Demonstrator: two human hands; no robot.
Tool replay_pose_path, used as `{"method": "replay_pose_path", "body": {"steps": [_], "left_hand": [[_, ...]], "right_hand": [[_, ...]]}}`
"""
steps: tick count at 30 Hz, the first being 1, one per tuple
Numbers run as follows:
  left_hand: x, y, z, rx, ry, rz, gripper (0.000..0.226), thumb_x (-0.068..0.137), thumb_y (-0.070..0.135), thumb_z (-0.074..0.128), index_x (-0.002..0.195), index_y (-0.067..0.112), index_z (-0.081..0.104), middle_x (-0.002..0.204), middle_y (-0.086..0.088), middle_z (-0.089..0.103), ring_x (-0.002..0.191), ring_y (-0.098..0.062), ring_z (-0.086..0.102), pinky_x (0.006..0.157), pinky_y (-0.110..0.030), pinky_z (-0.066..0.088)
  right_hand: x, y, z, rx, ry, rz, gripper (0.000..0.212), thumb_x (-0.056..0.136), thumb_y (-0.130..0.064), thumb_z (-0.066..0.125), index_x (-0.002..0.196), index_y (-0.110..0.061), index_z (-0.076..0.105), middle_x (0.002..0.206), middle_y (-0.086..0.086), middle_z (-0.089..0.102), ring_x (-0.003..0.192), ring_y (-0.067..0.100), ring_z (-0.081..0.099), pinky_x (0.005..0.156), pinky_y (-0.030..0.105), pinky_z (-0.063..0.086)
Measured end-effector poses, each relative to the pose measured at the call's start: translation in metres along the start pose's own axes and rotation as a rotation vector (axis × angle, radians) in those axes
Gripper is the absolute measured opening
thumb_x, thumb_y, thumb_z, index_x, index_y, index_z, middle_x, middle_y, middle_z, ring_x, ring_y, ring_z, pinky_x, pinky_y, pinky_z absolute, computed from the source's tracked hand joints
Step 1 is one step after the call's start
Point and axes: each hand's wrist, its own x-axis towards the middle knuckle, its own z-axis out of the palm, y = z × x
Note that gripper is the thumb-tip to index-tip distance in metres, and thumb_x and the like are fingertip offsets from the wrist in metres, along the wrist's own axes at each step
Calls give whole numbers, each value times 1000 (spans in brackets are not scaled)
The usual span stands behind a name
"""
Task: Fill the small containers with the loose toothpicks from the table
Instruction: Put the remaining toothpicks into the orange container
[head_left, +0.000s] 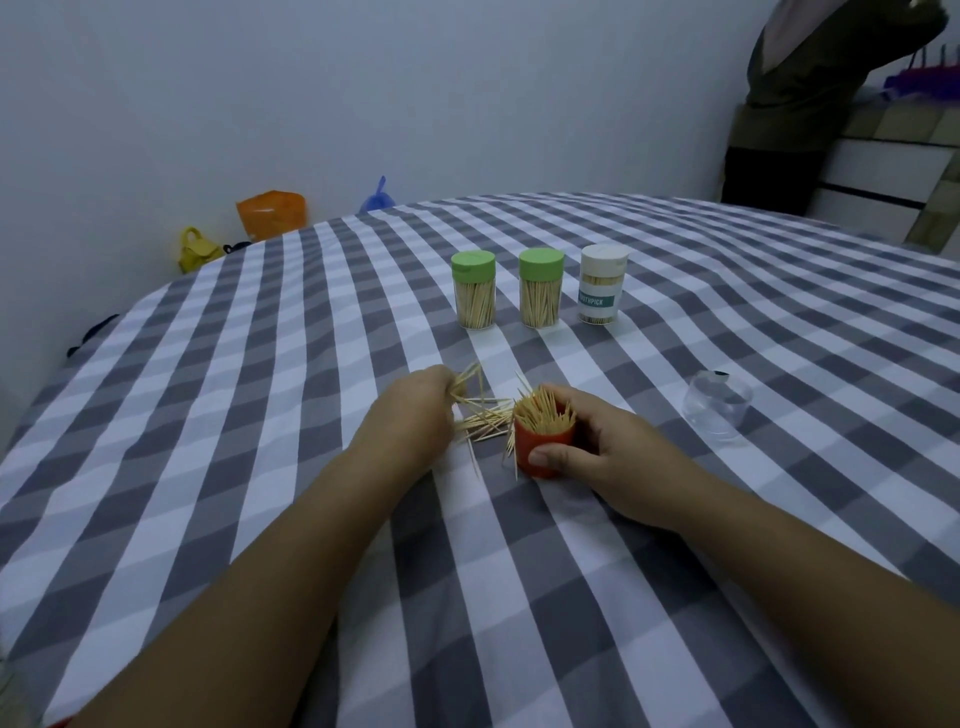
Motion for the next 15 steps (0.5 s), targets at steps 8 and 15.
{"method": "replay_pose_path", "body": {"steps": [8, 15], "left_hand": [[-2, 2, -9, -917, -9, -89, 15, 96, 8, 51, 107, 11, 61, 88, 1, 69, 86, -10, 65, 82, -25, 52], [-9, 18, -6, -1298, 52, -66, 14, 98, 10, 47, 104, 16, 59, 93, -1, 71, 94, -13, 66, 82, -24, 54]], "right_hand": [[0, -1, 0, -9, 2, 14, 58, 86, -27, 67, 138, -31, 41, 120, -17, 54, 114, 5, 52, 98, 21, 42], [0, 1, 1, 0, -2, 20, 58, 86, -27, 66, 138, -31, 40, 125, -13, 55, 115, 5, 51, 95, 18, 42]]}}
